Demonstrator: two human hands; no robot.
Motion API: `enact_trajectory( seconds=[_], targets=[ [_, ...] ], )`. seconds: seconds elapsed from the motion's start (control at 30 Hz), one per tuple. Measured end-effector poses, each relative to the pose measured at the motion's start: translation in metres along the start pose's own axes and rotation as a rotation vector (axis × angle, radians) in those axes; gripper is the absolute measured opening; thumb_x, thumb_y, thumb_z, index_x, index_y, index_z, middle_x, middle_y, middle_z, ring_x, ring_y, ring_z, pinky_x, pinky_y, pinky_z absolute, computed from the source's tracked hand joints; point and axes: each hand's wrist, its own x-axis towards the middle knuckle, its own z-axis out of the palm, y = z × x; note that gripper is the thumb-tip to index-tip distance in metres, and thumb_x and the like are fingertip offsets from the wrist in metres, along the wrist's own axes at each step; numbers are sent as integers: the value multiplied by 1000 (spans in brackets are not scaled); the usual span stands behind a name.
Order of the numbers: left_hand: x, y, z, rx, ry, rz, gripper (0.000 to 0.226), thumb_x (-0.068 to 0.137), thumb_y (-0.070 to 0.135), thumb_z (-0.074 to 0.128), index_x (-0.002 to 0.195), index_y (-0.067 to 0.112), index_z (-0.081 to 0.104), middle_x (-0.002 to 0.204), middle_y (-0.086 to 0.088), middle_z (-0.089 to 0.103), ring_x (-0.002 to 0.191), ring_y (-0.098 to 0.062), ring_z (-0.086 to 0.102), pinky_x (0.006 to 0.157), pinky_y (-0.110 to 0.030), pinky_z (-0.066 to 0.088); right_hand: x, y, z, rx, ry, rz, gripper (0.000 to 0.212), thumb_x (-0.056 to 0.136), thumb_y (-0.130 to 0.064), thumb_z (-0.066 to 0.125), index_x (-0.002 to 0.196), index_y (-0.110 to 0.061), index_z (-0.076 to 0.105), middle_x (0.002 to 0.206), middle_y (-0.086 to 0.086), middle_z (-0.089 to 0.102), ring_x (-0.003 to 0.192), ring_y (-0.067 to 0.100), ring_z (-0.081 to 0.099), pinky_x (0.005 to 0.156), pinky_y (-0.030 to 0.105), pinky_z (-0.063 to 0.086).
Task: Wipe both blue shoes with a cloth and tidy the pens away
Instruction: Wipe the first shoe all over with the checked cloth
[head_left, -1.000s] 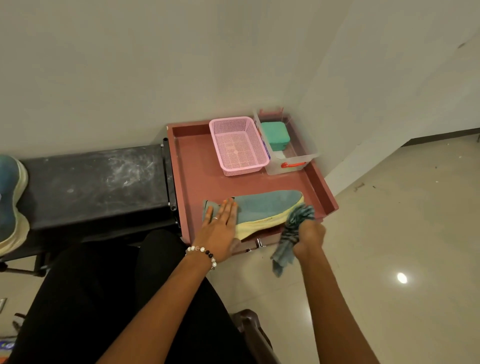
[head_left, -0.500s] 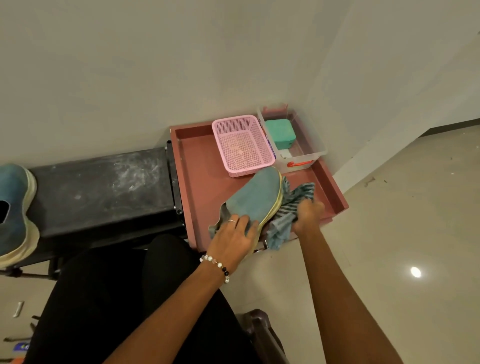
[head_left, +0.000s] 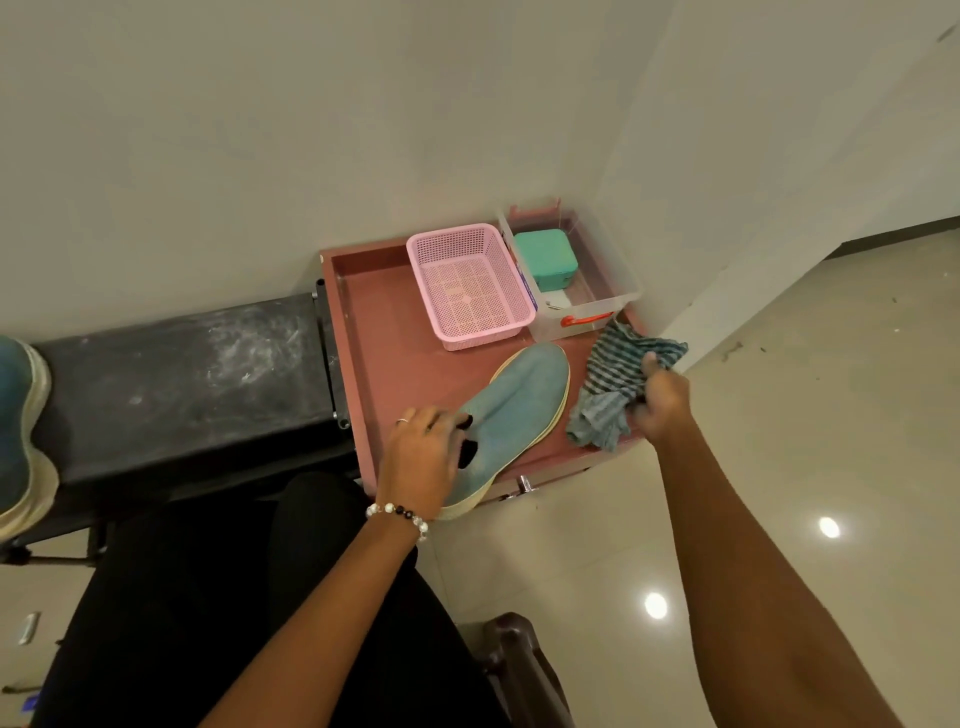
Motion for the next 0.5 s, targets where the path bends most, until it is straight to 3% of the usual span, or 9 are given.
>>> enact_trajectory(
  seconds=[0.1, 0.17, 0.23, 0.3, 0.33, 0.43, 0.5],
  targets=[
    [4, -4, -3, -73, 16, -234, 16, 84, 3, 66, 98, 4, 73, 93, -12, 68, 87, -33, 60, 77, -34, 45, 6, 19, 1, -576, 60, 10, 24, 92, -19, 53, 112, -7, 55, 115, 16, 62, 99, 33, 61, 87, 44, 53],
    [7, -6, -4, -144, -17, -361, 19, 87, 6, 65, 104, 3, 71, 101, -13, 68, 94, -31, 61, 86, -35, 46, -10, 27, 5, -877, 258, -165, 31, 90, -15, 51, 116, 1, 55, 118, 20, 59, 108, 38, 55, 91, 45, 48],
    [9, -9, -2, -219, -30, -468, 23, 87, 10, 66, 109, 4, 70, 107, -12, 68, 93, -27, 63, 87, -36, 50, -39, 38, 14, -933, 342, -407, 31, 91, -15, 52, 114, 5, 56, 111, 23, 60, 106, 38, 56, 88, 45, 48],
    [11, -11, -1, -280, -80, -551, 28, 87, 16, 69, 113, 5, 68, 109, -10, 68, 92, -23, 64, 86, -31, 52, -69, 62, 25, -884, 120, -547, 32, 89, -20, 59, 111, 4, 59, 99, 17, 62, 97, 32, 59, 86, 44, 49],
    [12, -11, -1, -322, -116, -590, 32, 86, 18, 70, 115, 5, 67, 109, -9, 69, 92, -20, 64, 86, -28, 51, -85, 74, 31, -867, 1, -527, 40, 87, -26, 64, 115, 2, 59, 98, 15, 62, 96, 29, 59, 87, 42, 48],
    [12, -12, -2, -452, -211, -718, 42, 84, 23, 74, 120, 4, 64, 115, -9, 68, 96, -13, 61, 84, -18, 43, -107, 112, 50, -889, -178, -340, 79, 71, -53, 75, 126, -3, 48, 117, 15, 56, 106, 31, 55, 87, 39, 49],
    [11, -12, -5, -471, -271, -749, 49, 83, 27, 75, 125, 5, 62, 122, -8, 65, 100, -11, 60, 85, -16, 41, -113, 125, 63, -935, -196, -240, 87, 64, -57, 77, 124, -5, 42, 120, 18, 53, 106, 34, 54, 81, 38, 48]
  ],
)
